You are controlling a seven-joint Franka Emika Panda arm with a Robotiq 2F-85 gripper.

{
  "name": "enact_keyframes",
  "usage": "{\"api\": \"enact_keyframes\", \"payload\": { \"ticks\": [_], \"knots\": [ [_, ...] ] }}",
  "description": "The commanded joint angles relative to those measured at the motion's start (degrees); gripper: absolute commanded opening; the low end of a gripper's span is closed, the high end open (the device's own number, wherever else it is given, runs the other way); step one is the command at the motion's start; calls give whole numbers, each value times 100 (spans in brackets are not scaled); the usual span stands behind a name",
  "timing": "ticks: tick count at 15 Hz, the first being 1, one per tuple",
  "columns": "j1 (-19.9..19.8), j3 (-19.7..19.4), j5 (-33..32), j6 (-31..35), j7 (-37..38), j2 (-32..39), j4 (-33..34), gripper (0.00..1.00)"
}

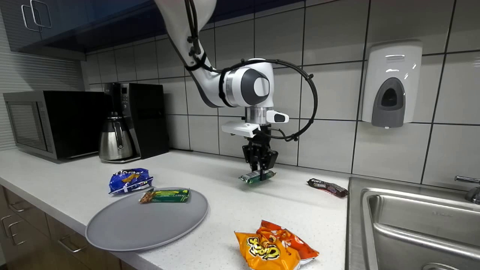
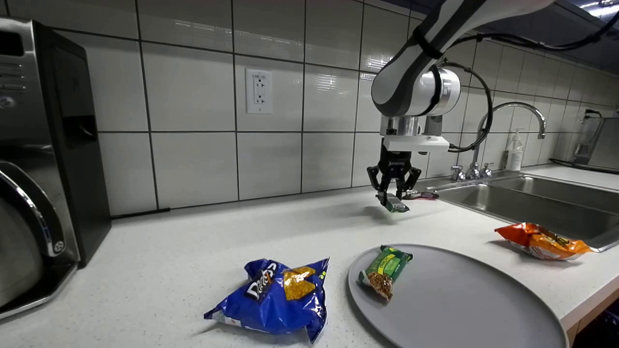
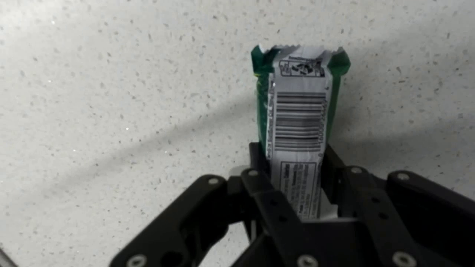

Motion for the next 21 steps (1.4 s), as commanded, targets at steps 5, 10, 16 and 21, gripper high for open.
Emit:
{"api": "enact_keyframes", "payload": {
  "ticks": [5,10,16,21],
  "knots": [
    [237,7,147,-7,678,-1176,-1341,14],
    [448,14,132,20,1278,-1753,-2060,14],
    [746,72,30,55,2335,-2262,-2772,14],
    [880,244,27,116,3152,-2544,-3235,14]
  ]
}}
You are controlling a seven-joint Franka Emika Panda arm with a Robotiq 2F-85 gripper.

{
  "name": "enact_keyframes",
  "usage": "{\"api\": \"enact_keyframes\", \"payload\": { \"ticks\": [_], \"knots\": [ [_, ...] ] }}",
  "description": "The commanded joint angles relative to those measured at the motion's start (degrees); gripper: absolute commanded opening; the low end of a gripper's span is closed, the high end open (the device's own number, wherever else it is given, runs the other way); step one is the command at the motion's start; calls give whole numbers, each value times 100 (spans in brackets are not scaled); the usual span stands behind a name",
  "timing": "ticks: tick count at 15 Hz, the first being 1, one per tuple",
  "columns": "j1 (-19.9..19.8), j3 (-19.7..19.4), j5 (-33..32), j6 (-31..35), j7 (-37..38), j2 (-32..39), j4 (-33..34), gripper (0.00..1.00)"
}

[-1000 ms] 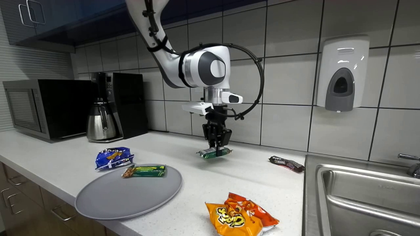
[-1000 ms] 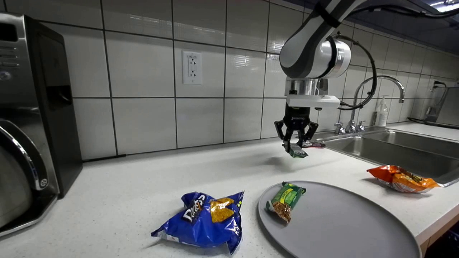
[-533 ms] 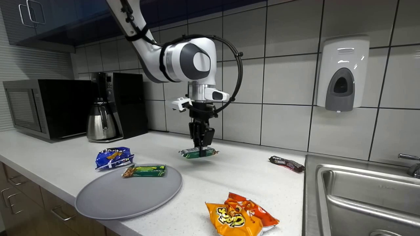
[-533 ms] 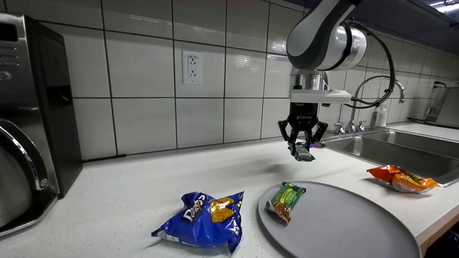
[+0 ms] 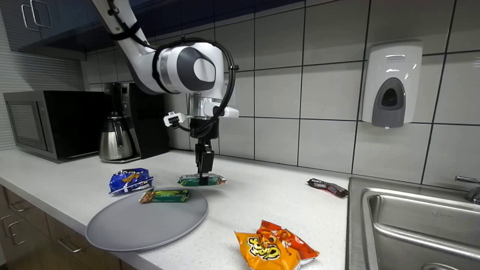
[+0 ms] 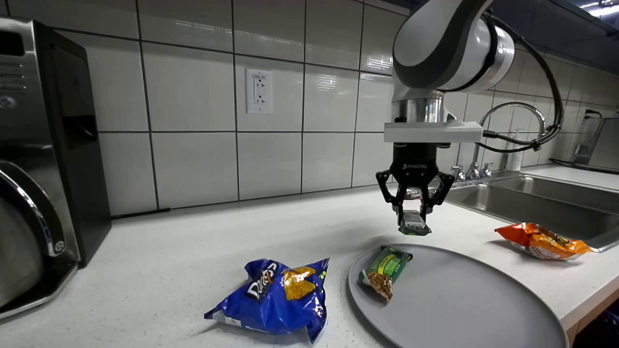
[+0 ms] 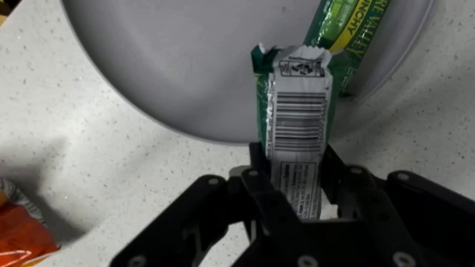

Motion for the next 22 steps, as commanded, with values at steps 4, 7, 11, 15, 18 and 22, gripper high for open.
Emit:
{"api": "enact_keyframes", "payload": {
  "ticks": [4,7,11,15,18,22],
  "knots": [
    [29,284,18,167,947,-605,-747,14],
    [-6,354,44,162,1155,-743,-974,14],
    [7,407,-136,405,1442,-793,-1214,14],
    [30,472,-209,743,1655,-735,-1370,14],
    [39,503,-285,909,1821,-627,-1391,14],
    [31,514,-338,987,1913,-473,-1300,14]
  ]
}}
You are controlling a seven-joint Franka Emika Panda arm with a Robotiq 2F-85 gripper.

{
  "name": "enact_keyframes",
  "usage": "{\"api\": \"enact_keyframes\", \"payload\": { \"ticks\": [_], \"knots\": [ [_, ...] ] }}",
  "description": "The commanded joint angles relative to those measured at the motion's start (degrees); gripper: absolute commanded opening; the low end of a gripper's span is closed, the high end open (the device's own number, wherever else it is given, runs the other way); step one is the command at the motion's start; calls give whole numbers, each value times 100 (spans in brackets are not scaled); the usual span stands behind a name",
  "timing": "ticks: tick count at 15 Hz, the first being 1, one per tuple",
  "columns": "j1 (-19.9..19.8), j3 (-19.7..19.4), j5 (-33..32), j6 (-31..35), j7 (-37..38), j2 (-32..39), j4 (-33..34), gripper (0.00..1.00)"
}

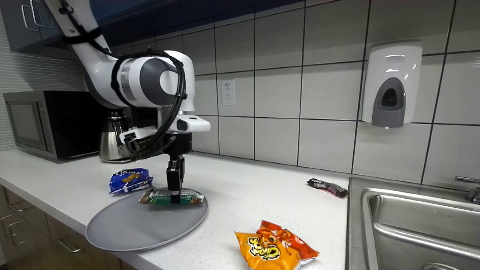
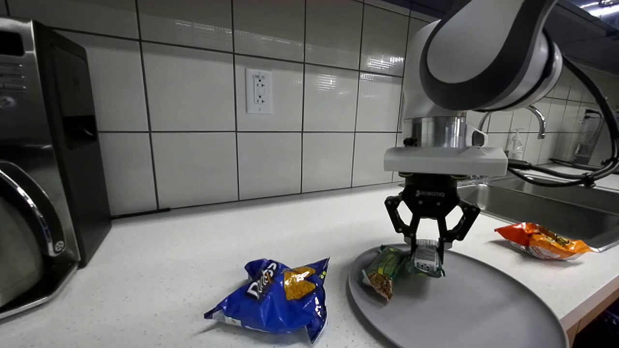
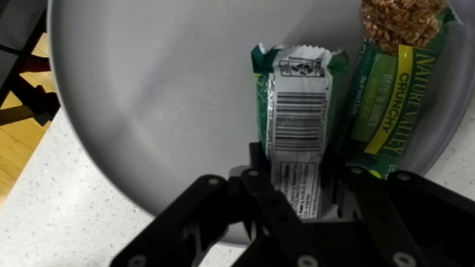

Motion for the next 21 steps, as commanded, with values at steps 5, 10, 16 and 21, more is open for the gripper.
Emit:
{"api": "enact_keyframes", "payload": {
  "ticks": [5,10,16,21],
  "knots": [
    [-2,20,-172,145,266,180,65,64],
    [0,4,-191,161,307,179,60,95],
    [-50,-31,-200,121,158,139,95,100],
    [-124,-112,-284,23,-62,124,198,100]
  ]
}}
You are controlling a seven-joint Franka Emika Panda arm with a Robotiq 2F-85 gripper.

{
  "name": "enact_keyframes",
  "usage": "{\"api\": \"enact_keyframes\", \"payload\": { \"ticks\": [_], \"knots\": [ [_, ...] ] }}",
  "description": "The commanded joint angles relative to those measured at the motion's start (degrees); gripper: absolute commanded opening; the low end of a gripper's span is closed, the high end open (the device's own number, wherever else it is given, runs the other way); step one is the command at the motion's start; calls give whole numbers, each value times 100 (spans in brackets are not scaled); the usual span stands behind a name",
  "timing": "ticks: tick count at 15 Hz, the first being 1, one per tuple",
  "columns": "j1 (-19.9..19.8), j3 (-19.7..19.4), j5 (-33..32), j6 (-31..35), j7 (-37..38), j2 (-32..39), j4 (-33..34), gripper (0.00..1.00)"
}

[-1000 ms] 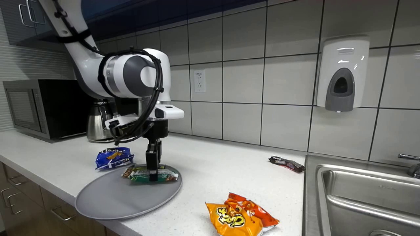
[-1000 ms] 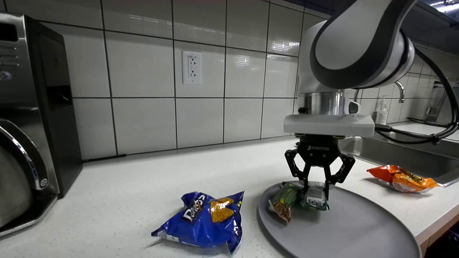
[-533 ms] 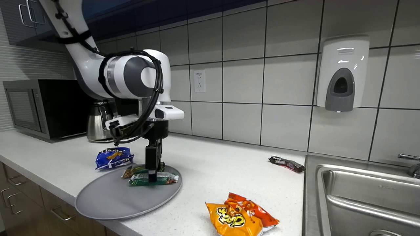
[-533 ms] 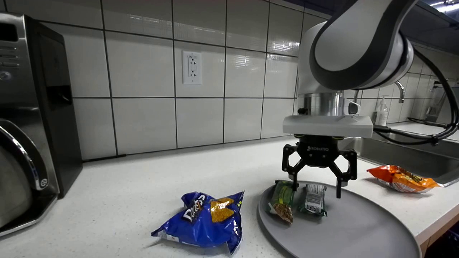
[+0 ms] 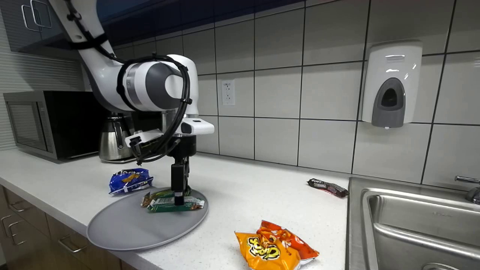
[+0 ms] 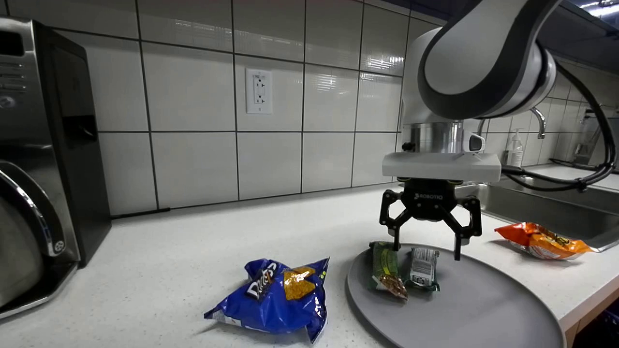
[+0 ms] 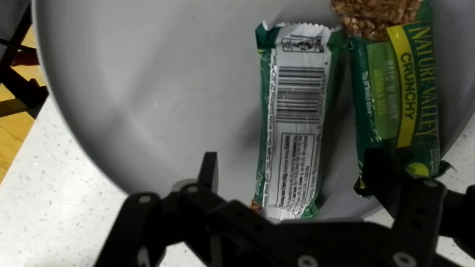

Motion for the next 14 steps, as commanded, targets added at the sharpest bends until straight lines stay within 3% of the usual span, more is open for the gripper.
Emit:
{"api": "enact_keyframes", "payload": {
  "ticks": [1,9,14],
  "knots": [
    [-134,-52,-158,-114,-247,-61,136,100],
    [-425,-236,-27,-248,-1384,-48,451,100],
    [-708,-420,-9,-551,-2498,6,702,100]
  ]
}}
